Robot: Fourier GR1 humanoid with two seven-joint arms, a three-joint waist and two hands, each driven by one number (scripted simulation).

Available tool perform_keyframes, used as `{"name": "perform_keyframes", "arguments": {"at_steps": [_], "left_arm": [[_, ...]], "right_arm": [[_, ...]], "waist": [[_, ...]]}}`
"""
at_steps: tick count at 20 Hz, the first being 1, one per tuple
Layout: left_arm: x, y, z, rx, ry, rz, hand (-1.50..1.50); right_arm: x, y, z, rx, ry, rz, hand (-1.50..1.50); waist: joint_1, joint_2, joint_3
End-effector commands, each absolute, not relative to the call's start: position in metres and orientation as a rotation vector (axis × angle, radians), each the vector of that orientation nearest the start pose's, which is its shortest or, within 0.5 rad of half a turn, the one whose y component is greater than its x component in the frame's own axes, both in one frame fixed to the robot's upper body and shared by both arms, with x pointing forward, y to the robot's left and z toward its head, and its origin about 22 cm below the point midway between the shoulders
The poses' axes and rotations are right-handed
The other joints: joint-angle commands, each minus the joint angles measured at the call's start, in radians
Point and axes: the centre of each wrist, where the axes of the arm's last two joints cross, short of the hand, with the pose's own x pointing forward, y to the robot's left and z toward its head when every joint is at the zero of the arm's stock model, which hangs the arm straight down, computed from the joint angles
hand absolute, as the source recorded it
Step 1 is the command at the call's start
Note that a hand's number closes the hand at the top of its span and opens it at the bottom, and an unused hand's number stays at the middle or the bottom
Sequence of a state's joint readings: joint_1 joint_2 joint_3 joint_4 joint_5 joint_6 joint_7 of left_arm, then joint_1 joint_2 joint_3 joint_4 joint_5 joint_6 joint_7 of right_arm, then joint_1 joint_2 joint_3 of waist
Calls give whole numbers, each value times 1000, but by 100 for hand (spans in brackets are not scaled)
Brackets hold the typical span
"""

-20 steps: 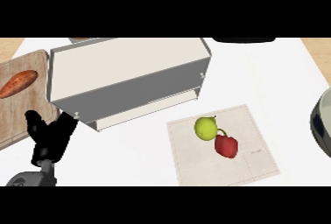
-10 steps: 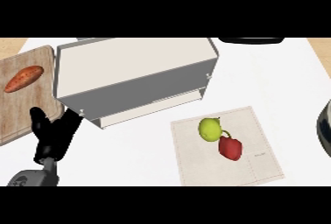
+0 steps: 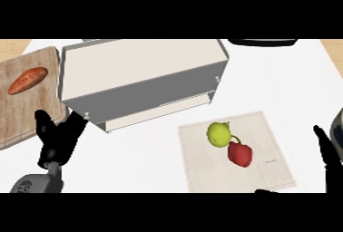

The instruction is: Pick the bell pepper from the placemat and place it in the tiered shelf

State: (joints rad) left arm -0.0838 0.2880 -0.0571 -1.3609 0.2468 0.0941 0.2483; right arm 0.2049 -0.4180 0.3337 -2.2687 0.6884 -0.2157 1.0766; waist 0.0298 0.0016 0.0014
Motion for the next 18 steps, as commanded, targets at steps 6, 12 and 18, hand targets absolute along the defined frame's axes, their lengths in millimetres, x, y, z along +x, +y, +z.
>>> {"name": "perform_keyframes", "arguments": {"at_steps": [6, 12, 18], "left_arm": [[254, 308, -19, 81, -1115, 32, 0], [249, 292, -27, 80, -1105, 35, 0], [245, 296, -15, 107, -1106, 51, 0]], "right_arm": [[180, -167, 112, -919, -899, 329, -150], [204, -166, 108, -990, -862, 293, -150], [203, -126, 91, -1000, -857, 311, -150]], "waist": [[-22, -1, -3], [-26, -1, -2], [-24, -3, -2]]}}
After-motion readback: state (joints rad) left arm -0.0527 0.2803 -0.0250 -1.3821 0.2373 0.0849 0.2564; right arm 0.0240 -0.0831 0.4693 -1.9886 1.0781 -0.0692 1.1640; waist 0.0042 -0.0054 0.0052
